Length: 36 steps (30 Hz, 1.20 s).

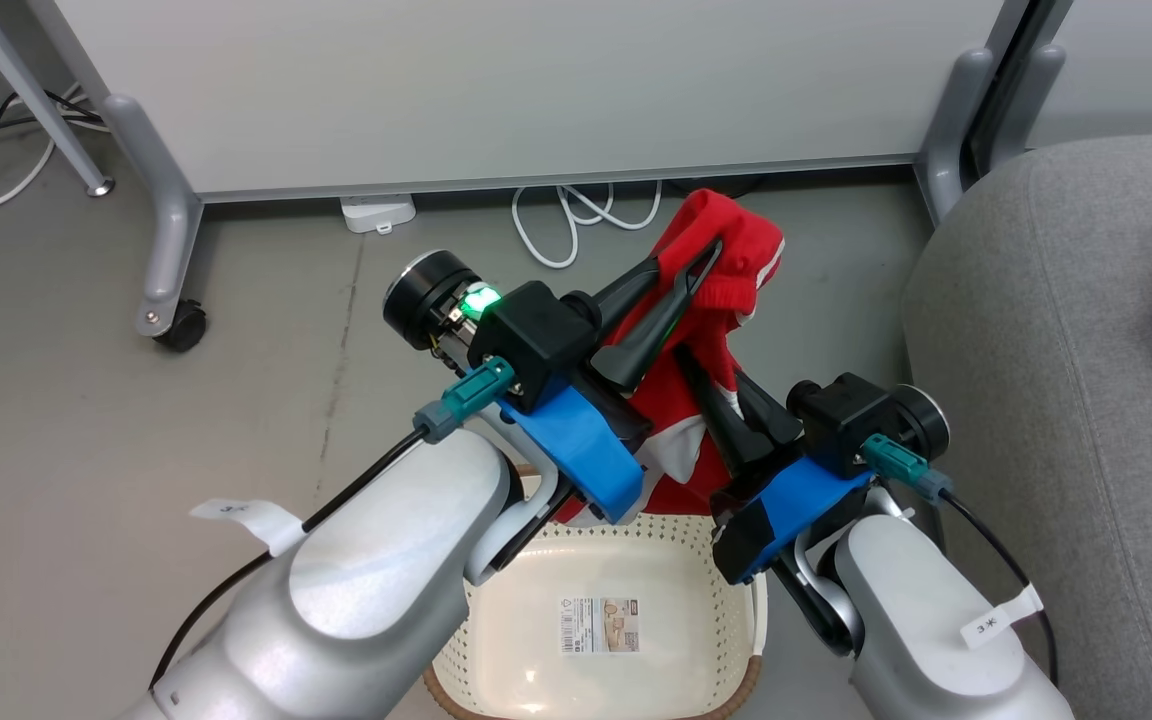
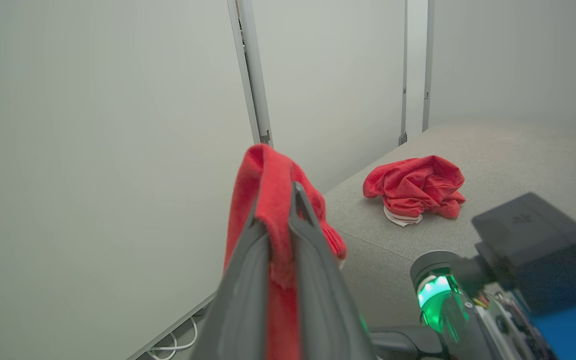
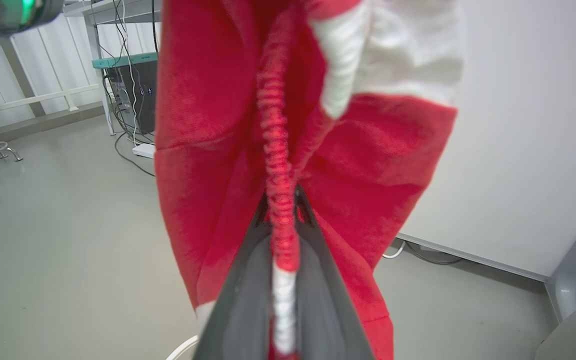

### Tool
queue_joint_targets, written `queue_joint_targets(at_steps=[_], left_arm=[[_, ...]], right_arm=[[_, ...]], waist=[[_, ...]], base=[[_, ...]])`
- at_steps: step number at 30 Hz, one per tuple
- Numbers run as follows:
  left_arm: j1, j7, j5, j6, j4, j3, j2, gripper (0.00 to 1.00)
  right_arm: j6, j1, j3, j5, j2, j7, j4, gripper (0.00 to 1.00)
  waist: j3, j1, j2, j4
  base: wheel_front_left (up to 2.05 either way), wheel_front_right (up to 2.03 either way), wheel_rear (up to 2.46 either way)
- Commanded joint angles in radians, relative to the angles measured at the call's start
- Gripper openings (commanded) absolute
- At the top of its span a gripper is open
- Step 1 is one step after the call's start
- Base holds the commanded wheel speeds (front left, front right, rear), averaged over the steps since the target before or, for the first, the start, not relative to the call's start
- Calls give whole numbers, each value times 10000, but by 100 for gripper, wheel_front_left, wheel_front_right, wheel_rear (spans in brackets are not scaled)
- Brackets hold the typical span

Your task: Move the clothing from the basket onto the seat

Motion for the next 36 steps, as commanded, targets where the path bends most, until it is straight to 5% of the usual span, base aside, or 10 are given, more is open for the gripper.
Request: queue_joint_targets(at_steps=[1, 3, 4, 5, 19, 36], left_arm=[[-122, -67, -16, 64, 32, -27, 20, 0], [-131, -82, -20, 93, 42, -11, 9, 7], [-132, -88, -20, 105, 50, -14, -2, 47], [-130, -88, -24, 122, 57, -28, -12, 98], [13, -167, 32, 273, 55, -113, 194, 100], [25, -240, 226, 340, -205, -421, 448, 100]], right_arm=[[5, 24, -12, 46, -22, -37, -64, 0], [5, 21, -34, 39, -24, -37, -75, 0], [5, 21, -54, 31, -24, -37, -81, 0], [5, 20, -80, 29, -24, -37, -94, 0], [5, 232, -1099, -196, -24, -37, -530, 0], [5, 713, -2279, -407, -19, -37, -1473, 0]], waist=[[8, 0, 0, -1], [17, 0, 0, -3], [22, 0, 0, -4], [28, 0, 0, -5], [241, 0, 0, -227], [792, 0, 0, -1886]], base=[[0, 0, 0], [0, 0, 0], [0, 0, 0], [0, 0, 0], [0, 0, 0], [0, 0, 0]])
